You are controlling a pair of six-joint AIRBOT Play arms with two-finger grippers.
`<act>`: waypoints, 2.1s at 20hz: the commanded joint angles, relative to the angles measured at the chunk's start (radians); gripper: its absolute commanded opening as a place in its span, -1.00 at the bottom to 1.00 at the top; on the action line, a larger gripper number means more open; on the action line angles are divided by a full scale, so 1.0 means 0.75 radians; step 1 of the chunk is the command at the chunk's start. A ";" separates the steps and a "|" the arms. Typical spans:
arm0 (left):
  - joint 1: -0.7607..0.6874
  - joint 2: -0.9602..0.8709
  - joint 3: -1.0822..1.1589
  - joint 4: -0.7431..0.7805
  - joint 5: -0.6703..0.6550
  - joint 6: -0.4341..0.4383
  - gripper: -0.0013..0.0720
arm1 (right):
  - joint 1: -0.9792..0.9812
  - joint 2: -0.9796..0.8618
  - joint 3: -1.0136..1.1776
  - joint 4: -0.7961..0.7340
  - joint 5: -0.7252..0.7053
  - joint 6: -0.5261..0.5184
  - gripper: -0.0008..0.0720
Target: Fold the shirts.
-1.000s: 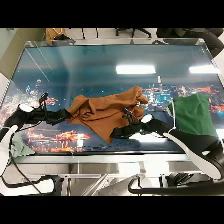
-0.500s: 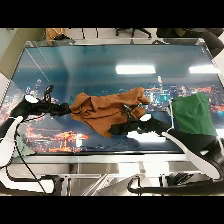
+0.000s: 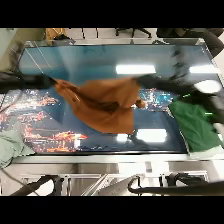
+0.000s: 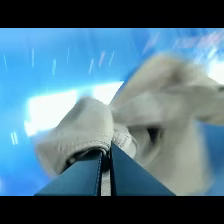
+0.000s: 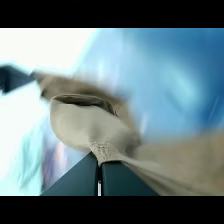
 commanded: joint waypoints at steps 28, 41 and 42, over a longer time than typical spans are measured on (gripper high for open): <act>-0.053 -0.749 0.271 0.335 0.146 -0.120 -0.89 | -0.138 -1.043 0.407 -0.195 -0.198 -0.117 -0.92; 0.188 -0.220 -0.503 0.334 -0.367 -0.267 0.34 | -0.467 -0.460 0.090 -1.022 0.457 0.298 -0.17; 0.202 -0.131 -0.647 0.336 -0.341 -0.266 0.34 | -0.488 -0.421 0.037 -1.022 0.439 0.298 -0.17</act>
